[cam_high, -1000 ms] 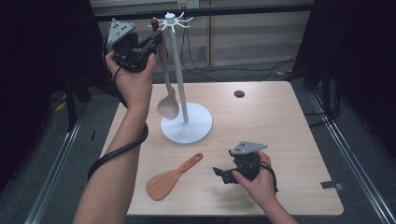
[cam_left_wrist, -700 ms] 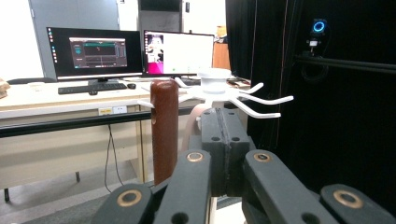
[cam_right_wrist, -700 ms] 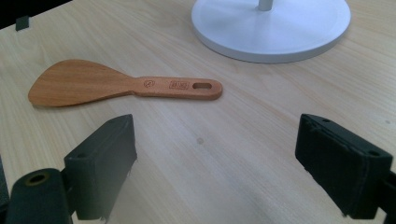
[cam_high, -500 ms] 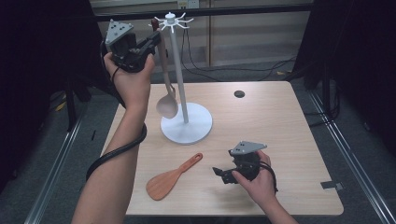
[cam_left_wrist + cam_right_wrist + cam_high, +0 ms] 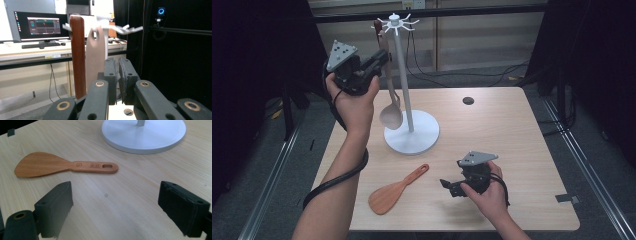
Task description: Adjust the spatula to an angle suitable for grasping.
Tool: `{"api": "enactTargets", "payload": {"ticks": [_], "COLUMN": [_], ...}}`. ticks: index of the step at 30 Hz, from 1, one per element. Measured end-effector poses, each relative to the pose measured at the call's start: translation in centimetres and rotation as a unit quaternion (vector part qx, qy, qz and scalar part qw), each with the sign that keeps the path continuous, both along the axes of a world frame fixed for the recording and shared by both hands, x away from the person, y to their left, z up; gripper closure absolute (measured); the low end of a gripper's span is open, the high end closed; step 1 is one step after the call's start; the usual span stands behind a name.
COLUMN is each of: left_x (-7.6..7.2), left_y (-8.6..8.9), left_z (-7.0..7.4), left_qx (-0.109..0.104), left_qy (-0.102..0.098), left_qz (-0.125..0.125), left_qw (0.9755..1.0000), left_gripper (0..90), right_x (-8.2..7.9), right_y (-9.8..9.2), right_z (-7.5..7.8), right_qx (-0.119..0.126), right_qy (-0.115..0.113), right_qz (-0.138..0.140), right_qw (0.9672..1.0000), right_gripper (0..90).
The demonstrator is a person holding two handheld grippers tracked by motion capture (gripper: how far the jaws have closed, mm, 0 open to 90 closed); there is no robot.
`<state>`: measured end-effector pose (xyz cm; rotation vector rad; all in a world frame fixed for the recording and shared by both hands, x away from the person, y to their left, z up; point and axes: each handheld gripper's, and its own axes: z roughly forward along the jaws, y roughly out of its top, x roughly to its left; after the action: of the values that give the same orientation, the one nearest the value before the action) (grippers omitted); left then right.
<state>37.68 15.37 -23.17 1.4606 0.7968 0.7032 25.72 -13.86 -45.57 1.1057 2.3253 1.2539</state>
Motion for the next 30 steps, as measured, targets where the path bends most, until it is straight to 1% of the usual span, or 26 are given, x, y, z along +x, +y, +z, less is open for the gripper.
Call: {"api": "enactTargets", "payload": {"ticks": [2,4,5,6,7,9,10,17,19,23,24,25,28,30], "left_x": [-0.3,-0.6,-0.8,-0.9,-1.1,-1.4,-1.5,-2.3,-2.4,-2.7,-2.8,-2.9,-3.1,-3.2], "left_y": [0.1,0.2,0.3,0.4,0.4,0.6,0.7,1.4,1.4,1.3,1.2,1.3,1.4,1.5], "left_z": [-0.7,-1.4,-1.7,-2.1,-2.4,-3.1,-3.5,-6.1,-6.6,-7.7,-7.9,-8.1,-8.8,-9.3], "left_qx": [-0.006,-0.003,-0.006,-0.001,-0.004,-0.004,0.000,0.002,0.002,0.003,0.001,0.006,0.003,0.006], "left_qy": [0.002,0.005,0.005,0.007,0.009,0.013,0.016,0.029,0.035,0.040,0.041,0.043,0.046,0.051], "left_qz": [-0.003,-0.006,-0.008,-0.011,-0.011,-0.013,-0.015,-0.019,-0.026,-0.031,-0.032,-0.035,-0.035,-0.035], "left_qw": [1.0000,1.0000,0.9999,0.9999,0.9999,0.9998,0.9998,0.9994,0.9990,0.9987,0.9986,0.9984,0.9983,0.9980], "left_gripper": [83.6,82.9,82.8,82.4,82.1,81.4,81.0,79.5,79.1,78.6,78.3,78.3,77.9,77.6], "right_x": [0.0,0.0,0.0,0.0,0.0,0.0,0.0,-0.1,-0.1,-0.1,-0.1,-0.1,0.0,-0.1], "right_y": [0.0,0.0,0.0,0.0,0.0,0.0,0.0,0.2,0.2,0.2,0.2,0.2,0.1,0.1], "right_z": [0.0,0.0,0.0,0.0,0.0,0.0,0.0,0.0,0.0,0.0,0.0,0.0,0.0,0.0], "right_qx": [0.000,-0.002,-0.001,-0.002,-0.001,-0.001,-0.002,-0.005,-0.005,-0.007,-0.006,-0.007,-0.005,-0.005], "right_qy": [0.001,0.001,0.001,0.001,0.001,0.002,0.001,0.000,0.000,0.000,0.000,-0.001,-0.002,-0.002], "right_qz": [-0.001,0.000,0.001,0.001,0.000,0.001,0.001,0.000,0.000,0.001,0.001,0.001,0.001,0.000], "right_qw": [1.0000,1.0000,1.0000,1.0000,1.0000,1.0000,1.0000,1.0000,1.0000,1.0000,1.0000,1.0000,1.0000,1.0000], "right_gripper": [11.8,11.8,11.8,11.8,11.8,11.8,11.8,11.7,11.7,11.6,11.7,11.7,11.6,11.7]}}
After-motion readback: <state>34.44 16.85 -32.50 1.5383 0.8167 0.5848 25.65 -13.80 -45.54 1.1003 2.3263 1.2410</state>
